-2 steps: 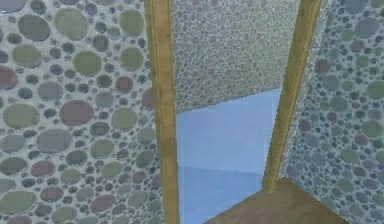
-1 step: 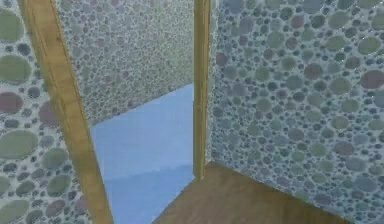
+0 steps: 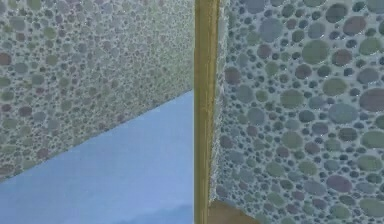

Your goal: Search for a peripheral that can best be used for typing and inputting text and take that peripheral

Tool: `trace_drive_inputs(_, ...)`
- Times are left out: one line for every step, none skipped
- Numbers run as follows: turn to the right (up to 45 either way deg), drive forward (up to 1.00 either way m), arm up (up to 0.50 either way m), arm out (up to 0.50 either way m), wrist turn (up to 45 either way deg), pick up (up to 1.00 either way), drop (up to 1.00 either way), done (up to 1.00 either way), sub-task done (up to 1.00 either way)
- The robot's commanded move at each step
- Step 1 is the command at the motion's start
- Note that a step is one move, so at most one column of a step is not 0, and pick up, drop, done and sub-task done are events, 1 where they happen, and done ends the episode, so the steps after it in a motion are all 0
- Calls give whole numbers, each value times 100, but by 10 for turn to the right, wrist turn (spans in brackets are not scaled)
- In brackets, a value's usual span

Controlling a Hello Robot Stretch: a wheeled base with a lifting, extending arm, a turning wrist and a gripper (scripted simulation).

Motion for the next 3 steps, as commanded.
trace_drive_inputs(-210,0,0,0,0,0,0,0,0)
trace_drive_inputs(0,90,0,0,0,0,0,0,0)
trace_drive_inputs(-450,0,0,0,0,0,0,0,0)
